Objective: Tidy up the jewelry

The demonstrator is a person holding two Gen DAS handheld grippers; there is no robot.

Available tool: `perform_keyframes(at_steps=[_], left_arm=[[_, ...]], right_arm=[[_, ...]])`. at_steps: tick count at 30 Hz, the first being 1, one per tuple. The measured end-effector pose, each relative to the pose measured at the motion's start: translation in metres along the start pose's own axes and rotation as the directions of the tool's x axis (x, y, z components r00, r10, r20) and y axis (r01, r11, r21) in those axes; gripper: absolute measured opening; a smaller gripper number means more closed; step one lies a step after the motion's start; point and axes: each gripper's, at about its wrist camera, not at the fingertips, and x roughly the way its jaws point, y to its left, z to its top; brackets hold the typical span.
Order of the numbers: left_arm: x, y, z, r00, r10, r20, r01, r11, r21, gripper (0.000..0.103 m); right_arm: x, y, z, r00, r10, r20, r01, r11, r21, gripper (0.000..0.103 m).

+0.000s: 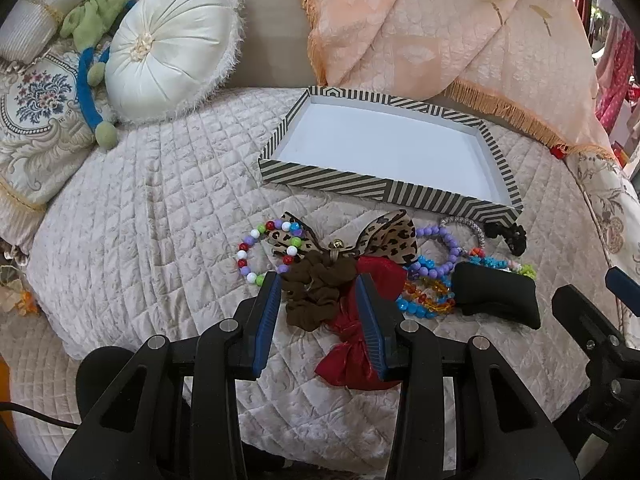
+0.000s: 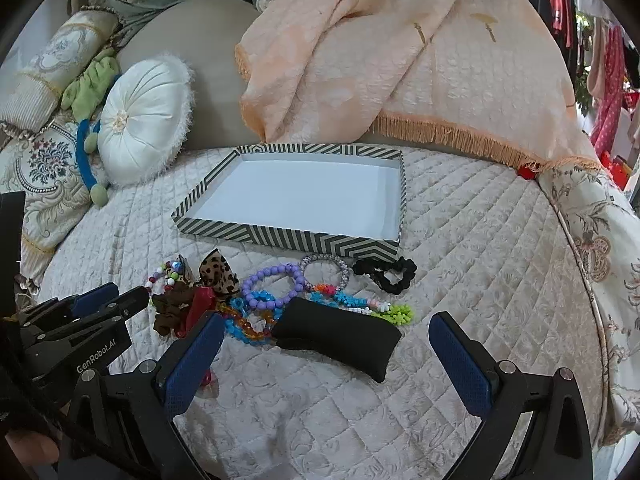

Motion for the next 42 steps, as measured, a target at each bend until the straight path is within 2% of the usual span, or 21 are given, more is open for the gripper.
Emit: perform_keyframes(at_steps=[13,42], left_arm=[[-0.002,0.002,0.0,1.0,0.01,0.0,-0.01,1.0,0.001,0.038],[0.013,0.002,-0.004,0.999,0.015,-0.04,-0.015,1.0,-0.002,0.038]], right_arm=[[0.0,0.003,0.0,0.999,0.034,0.013,-0.034,0.999,0.014,0.102],[0.018,-0.002,-0.006,0.996,0.073,-0.052,-0.072,0.997,0.026,0.102]])
